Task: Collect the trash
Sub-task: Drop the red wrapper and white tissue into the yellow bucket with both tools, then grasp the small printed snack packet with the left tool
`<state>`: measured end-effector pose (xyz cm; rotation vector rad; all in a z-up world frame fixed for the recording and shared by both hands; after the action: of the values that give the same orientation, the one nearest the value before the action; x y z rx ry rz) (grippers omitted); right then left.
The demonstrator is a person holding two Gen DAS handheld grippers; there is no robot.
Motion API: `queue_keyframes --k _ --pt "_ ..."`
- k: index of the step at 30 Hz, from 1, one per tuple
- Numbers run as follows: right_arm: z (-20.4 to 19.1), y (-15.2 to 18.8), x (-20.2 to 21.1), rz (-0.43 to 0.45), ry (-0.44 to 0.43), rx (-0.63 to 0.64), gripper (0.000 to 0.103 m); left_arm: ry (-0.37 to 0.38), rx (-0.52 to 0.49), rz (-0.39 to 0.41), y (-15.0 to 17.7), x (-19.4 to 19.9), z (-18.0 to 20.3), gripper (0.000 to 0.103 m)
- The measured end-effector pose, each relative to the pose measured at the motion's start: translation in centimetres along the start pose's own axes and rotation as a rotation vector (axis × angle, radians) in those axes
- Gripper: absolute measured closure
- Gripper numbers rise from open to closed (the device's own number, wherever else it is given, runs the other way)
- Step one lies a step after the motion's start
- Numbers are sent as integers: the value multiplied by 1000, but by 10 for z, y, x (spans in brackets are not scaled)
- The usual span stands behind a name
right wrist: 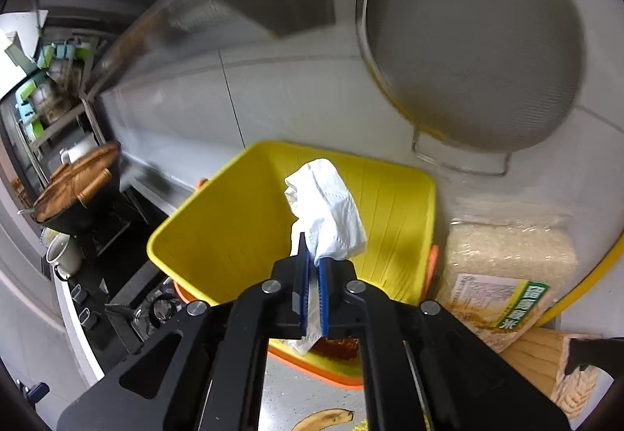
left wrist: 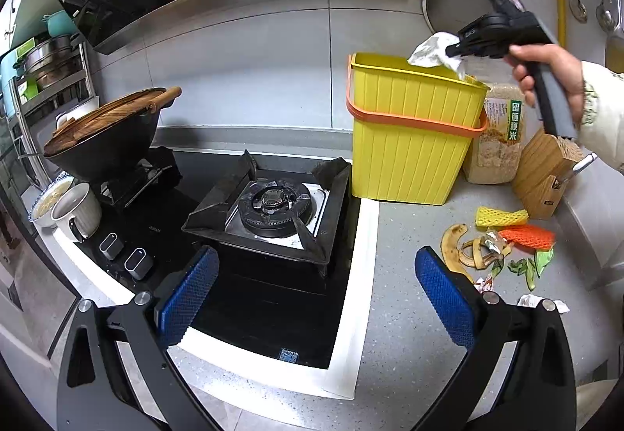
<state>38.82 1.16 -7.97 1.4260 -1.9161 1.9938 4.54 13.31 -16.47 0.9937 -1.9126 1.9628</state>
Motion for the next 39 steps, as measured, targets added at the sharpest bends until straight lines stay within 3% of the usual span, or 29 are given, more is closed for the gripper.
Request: queue_keyframes --k 3,10,12,15,19,23,26,29,31,35,39 --pt "2 -1 8 38 -5 -8 19 15 -13 -8 2 -2 3 4" --pt "-2 -3 84 240 -16 40 16 59 -38 -11 0 -11 17 4" --pt "-6 8 120 315 -6 75 11 74 -39 -9 -2 -12 21 4" --pt "-8 40 169 358 -18 90 8 100 -61 -16 -1 -18 32 4" --pt "-3 115 209 298 -22 95 8 147 -72 -52 7 -32 48 4" --pt "29 218 217 124 101 40 8 208 -104 -129 29 -54 76 4" --pt "56 288 218 -20 187 -48 8 294 -161 -203 55 -73 111 4" --pt "71 327 229 -65 192 -190 8 385 -221 -275 81 -87 153 4" --pt "75 339 235 -73 216 -216 8 432 -270 -313 96 -95 180 4" --pt "77 350 246 -78 261 -212 8 443 -357 -349 110 -115 215 4" --pt "79 358 259 -71 287 -212 8 463 -370 -368 107 -130 226 13"
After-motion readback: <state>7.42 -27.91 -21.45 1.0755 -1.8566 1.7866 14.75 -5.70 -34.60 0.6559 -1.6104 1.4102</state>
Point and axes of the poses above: each gripper's, at about its wrist camera, not at the fingertips, and x roughly against the way its jaws point, z to its right, y to its underside, the point moved 8 cm from there along -x, roughly the way its jaws point, and after that the axes turned 3 degrees about -y, right-handed, at the moved point
